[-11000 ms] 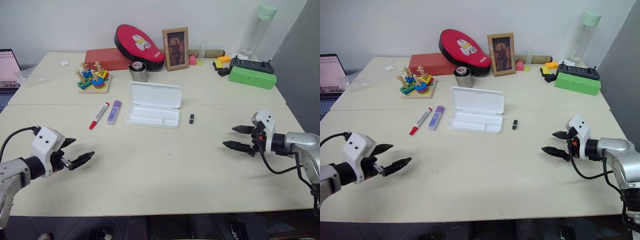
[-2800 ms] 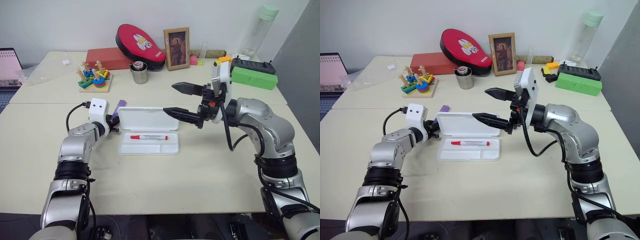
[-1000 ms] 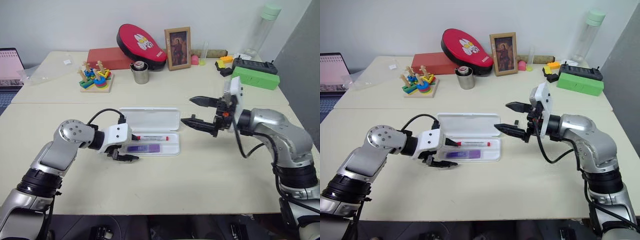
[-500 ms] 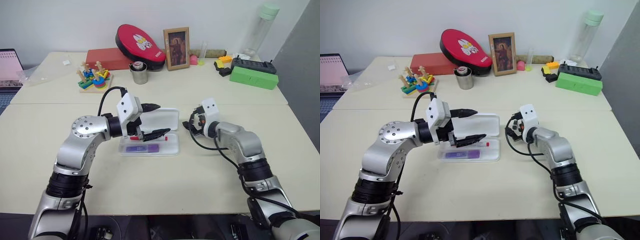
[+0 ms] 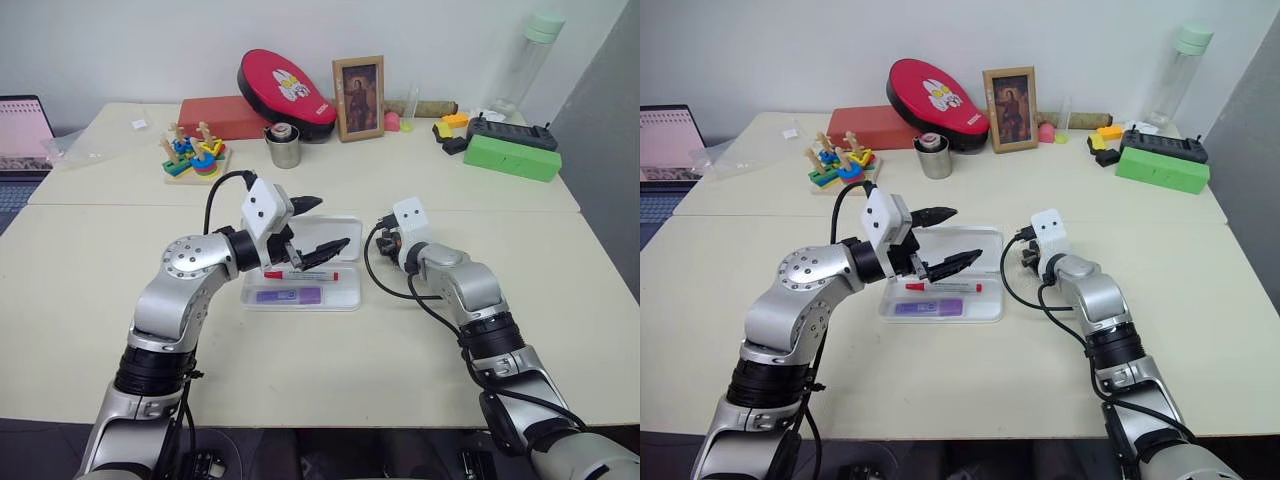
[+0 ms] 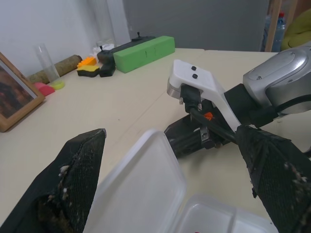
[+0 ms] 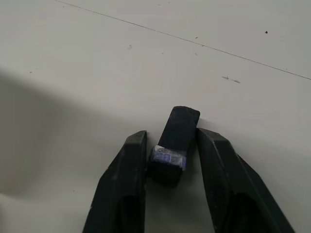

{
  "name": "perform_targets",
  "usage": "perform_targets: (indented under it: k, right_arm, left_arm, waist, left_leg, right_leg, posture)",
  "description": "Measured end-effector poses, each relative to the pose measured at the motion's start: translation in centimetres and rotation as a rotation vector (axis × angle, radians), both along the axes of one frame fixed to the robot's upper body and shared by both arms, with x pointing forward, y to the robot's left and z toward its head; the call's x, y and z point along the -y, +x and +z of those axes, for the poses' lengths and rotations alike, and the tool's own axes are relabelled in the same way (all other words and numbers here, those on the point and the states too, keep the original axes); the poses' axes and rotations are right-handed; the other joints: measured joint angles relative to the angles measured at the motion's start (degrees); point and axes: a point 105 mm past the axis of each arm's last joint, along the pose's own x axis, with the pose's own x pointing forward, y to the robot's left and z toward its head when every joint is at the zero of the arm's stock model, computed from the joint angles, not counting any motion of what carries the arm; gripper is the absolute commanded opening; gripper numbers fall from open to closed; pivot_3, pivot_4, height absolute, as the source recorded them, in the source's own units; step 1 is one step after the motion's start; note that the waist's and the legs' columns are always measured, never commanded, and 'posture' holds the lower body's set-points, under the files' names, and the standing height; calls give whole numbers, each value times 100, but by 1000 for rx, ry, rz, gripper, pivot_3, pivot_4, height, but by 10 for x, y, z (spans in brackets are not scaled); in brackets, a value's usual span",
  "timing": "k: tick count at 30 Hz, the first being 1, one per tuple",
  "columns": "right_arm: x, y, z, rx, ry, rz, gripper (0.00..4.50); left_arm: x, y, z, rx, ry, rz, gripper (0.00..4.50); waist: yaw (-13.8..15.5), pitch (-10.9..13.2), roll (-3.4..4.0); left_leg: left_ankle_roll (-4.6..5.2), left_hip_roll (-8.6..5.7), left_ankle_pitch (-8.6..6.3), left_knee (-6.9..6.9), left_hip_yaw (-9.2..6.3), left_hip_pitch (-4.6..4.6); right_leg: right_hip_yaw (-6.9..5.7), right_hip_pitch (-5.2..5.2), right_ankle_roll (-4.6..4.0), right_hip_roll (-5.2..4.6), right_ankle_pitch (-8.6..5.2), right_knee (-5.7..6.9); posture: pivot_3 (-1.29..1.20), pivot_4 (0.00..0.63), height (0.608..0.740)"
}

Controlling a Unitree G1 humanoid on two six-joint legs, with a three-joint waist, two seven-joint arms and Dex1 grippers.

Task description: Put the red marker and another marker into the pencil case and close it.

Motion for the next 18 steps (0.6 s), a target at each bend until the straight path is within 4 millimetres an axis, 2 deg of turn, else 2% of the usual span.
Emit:
perform_targets:
  k: [3, 7, 10, 15, 17, 18]
  right_arm:
    - [2, 0, 0, 2, -1, -7, 378]
    - [16, 4, 5, 20, 12, -63, 349]
    - [28, 7, 19, 90, 8, -52, 347]
    - [27, -1, 63, 273, -2, 156, 344]
    - [11, -16, 78, 303, 55, 315, 344]
    - [-3, -32, 87, 319, 98, 450, 344]
  left_arm:
    - [5, 4, 3, 6, -11, -2, 4500]
    - [12, 5, 4, 14, -18, -21, 4500]
    - [11, 5, 4, 18, -10, -19, 4500]
    - [-11, -4, -1, -20, 44, -23, 4500]
    - [-20, -15, -1, -54, 45, -49, 4500]
    - [-29, -24, -3, -90, 50, -72, 4500]
  waist:
    - [2, 0, 0]
    - [-4, 0, 0]
    - [-6, 1, 1]
    - [-68, 1, 1]
    - [-114, 2, 2]
    - [-151, 2, 1]
  left_leg:
    - [0, -1, 0, 0, -1, 0]
    - [0, 0, 0, -3, -1, 0]
    - [0, 0, 0, -7, 0, 0]
    - [0, 2, 0, -13, 1, 0]
    - [0, 2, 0, -17, 0, -1]
    - [0, 3, 0, -18, 0, -1]
  right_leg:
    - [-1, 1, 0, 0, 0, 0]
    - [-1, -1, 0, 0, 0, -1]
    - [-1, -3, 0, 0, 0, -3]
    - [0, -5, -1, 0, -2, -5]
    - [-1, -6, -3, 0, -4, -5]
    - [-2, -5, -6, 0, -8, -4]
  posture:
    - [0, 150, 740]
    - [0, 150, 740]
    - [0, 150, 740]
    - [0, 150, 740]
    - [0, 150, 740]
    - [0, 150, 740]
